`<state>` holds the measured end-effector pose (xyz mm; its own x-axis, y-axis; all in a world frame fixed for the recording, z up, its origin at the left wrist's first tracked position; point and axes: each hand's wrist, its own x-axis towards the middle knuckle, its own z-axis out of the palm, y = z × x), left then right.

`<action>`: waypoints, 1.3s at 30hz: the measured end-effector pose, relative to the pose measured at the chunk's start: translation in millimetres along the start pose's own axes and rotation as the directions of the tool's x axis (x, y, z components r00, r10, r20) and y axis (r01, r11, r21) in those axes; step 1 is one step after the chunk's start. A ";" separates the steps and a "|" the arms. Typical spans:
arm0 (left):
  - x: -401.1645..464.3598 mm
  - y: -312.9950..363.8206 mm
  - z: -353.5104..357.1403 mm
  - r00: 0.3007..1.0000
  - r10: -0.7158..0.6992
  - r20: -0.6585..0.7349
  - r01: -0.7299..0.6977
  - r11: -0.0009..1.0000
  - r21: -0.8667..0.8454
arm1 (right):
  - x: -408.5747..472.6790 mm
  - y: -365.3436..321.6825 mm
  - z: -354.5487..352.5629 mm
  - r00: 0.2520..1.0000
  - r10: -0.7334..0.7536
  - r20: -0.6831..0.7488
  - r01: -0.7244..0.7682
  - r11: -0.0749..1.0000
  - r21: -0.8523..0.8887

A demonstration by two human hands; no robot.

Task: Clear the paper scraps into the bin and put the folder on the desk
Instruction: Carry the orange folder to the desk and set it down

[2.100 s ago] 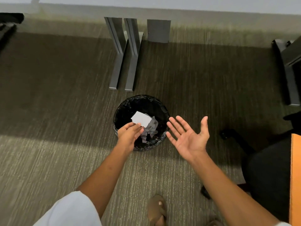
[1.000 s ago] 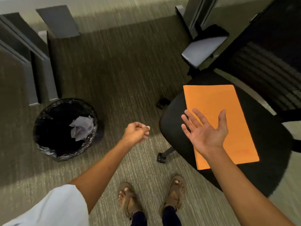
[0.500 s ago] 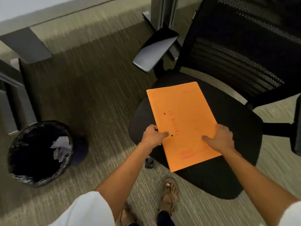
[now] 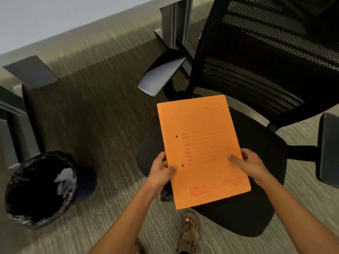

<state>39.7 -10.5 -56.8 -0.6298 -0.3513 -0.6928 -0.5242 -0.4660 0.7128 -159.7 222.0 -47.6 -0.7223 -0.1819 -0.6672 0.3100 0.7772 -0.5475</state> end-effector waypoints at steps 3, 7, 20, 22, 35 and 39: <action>-12.7 16.0 -13.2 0.999 0.032 -0.003 -0.032 0.999 0.012 | -23.8 -15.7 -3.2 0.994 -0.096 0.046 0.084 0.971 0.224; -41.1 54.5 -37.6 0.992 0.127 -0.010 -0.127 0.992 0.007 | -55.2 -55.5 -9.7 0.975 -0.221 -0.011 0.211 0.915 0.343; -205.7 254.9 -102.6 0.809 0.536 -0.241 -0.575 0.808 -0.131 | -197.4 -276.1 -32.6 0.807 -0.589 -0.034 0.521 0.685 0.510; -235.5 277.0 -109.0 0.773 0.570 -0.277 -0.621 0.770 -0.148 | -223.2 -302.6 -37.6 0.771 -0.636 -0.032 0.555 0.645 0.525; -402.5 326.6 -131.7 0.649 0.500 -0.573 -0.688 0.707 -0.163 | -367.3 -385.5 -58.7 0.627 -0.771 0.111 0.610 0.575 0.545; -436.5 327.3 -134.9 0.635 0.452 -0.626 -0.687 0.701 -0.191 | -396.3 -392.1 -58.3 0.586 -0.805 0.093 0.654 0.538 0.531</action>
<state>220.3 -119.2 464.2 -0.2781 -0.9423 -0.1864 0.1746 -0.2404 0.9549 -31.0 24.4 461.0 -0.6155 -0.7881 0.0022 0.0229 -0.0207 -0.9995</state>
